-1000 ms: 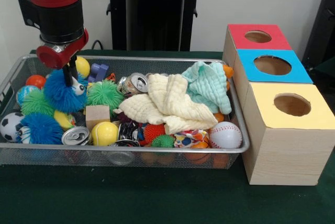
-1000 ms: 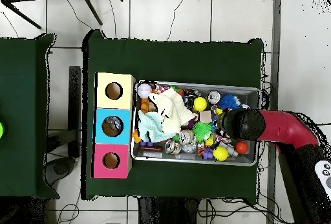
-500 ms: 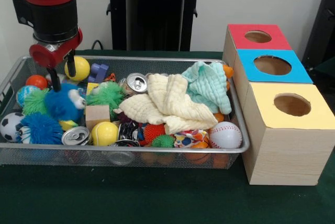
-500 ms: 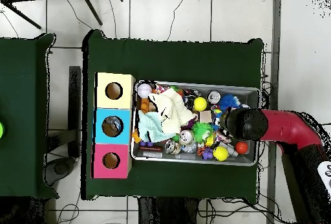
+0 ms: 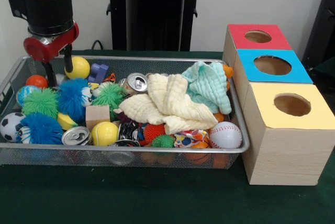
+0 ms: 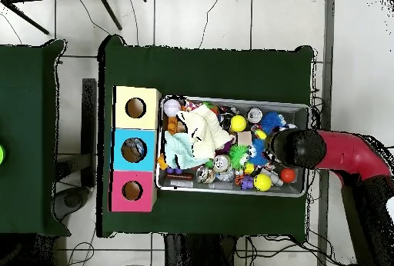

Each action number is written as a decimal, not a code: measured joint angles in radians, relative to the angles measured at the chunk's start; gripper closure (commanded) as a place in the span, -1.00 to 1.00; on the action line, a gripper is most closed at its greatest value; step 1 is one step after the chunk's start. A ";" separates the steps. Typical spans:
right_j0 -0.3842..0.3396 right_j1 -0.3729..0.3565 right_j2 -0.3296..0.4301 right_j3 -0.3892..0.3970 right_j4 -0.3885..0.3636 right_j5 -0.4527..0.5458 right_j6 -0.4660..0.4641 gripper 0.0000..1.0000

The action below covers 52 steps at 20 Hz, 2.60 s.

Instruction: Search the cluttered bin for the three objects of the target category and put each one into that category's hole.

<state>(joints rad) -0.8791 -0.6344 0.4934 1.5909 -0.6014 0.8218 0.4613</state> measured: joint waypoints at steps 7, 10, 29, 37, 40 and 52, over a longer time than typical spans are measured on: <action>0.039 -0.042 0.001 0.015 0.056 0.000 0.000 -1.00; 0.068 -0.050 0.001 0.027 0.088 0.000 0.000 -1.00; 0.140 -0.004 -0.027 0.162 0.167 -0.038 0.000 -1.00; 0.153 0.001 -0.058 0.178 0.161 -0.043 0.000 -1.00; 0.157 0.001 -0.066 0.178 0.156 -0.052 0.000 -1.00; 0.180 0.062 -0.099 0.178 0.137 -0.191 0.000 -1.00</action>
<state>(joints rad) -0.6987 -0.5728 0.3946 1.7688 -0.4642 0.6305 0.4613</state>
